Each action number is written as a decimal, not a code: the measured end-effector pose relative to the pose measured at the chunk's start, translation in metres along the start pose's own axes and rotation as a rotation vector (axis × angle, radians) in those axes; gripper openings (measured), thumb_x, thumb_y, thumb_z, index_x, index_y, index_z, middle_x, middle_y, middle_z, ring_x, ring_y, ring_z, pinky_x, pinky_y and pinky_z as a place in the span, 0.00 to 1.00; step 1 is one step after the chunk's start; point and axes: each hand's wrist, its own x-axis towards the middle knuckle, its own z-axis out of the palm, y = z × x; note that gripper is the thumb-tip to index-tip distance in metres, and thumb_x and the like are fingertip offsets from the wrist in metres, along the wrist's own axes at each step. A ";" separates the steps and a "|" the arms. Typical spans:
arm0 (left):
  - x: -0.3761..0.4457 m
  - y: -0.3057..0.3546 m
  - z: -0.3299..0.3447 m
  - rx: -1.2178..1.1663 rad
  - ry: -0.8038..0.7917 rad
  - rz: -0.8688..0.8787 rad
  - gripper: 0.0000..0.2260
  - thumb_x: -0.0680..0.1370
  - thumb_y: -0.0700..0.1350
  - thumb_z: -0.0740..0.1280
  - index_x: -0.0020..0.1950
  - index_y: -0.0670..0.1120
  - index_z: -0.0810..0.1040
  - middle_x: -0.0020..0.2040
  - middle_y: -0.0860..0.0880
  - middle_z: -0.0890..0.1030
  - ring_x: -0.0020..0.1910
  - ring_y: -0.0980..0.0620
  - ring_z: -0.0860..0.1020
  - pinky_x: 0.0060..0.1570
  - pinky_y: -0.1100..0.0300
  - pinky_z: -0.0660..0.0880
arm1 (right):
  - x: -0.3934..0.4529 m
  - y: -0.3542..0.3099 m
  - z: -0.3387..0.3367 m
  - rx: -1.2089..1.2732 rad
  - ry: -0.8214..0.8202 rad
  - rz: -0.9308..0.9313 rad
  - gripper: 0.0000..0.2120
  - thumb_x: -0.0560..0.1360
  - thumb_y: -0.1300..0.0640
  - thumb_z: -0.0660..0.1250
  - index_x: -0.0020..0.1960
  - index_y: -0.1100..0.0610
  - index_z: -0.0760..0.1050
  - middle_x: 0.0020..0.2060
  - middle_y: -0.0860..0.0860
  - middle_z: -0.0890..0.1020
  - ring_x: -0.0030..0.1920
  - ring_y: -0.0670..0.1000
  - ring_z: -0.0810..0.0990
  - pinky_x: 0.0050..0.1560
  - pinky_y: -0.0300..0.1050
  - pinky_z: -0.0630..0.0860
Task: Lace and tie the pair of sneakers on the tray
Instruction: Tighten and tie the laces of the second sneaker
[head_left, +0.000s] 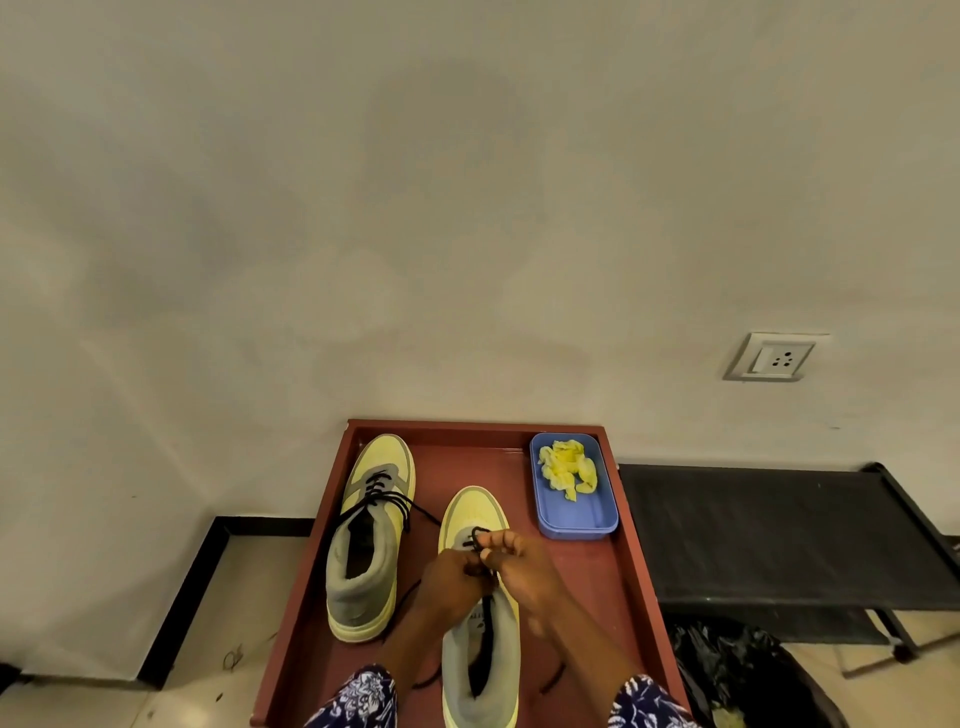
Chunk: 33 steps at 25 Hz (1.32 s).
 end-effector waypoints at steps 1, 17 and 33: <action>-0.001 -0.001 0.000 -0.048 -0.011 -0.010 0.09 0.71 0.48 0.66 0.42 0.44 0.82 0.34 0.49 0.79 0.36 0.55 0.75 0.38 0.59 0.68 | 0.002 0.003 0.000 -0.056 -0.015 -0.028 0.12 0.77 0.68 0.59 0.47 0.56 0.78 0.45 0.51 0.81 0.46 0.47 0.79 0.43 0.31 0.76; -0.004 0.007 -0.005 -0.470 0.045 -0.182 0.13 0.77 0.33 0.60 0.33 0.43 0.74 0.20 0.54 0.74 0.18 0.61 0.68 0.21 0.71 0.63 | 0.006 0.004 -0.022 -0.963 -0.133 -0.223 0.24 0.72 0.52 0.56 0.68 0.42 0.62 0.61 0.52 0.76 0.63 0.57 0.71 0.64 0.57 0.67; -0.005 -0.003 -0.016 -0.659 0.041 -0.298 0.11 0.71 0.32 0.68 0.34 0.43 0.69 0.34 0.42 0.74 0.27 0.53 0.68 0.27 0.62 0.62 | -0.005 0.007 -0.025 -0.612 -0.146 -0.308 0.06 0.72 0.59 0.67 0.38 0.54 0.80 0.30 0.43 0.77 0.29 0.39 0.73 0.36 0.33 0.68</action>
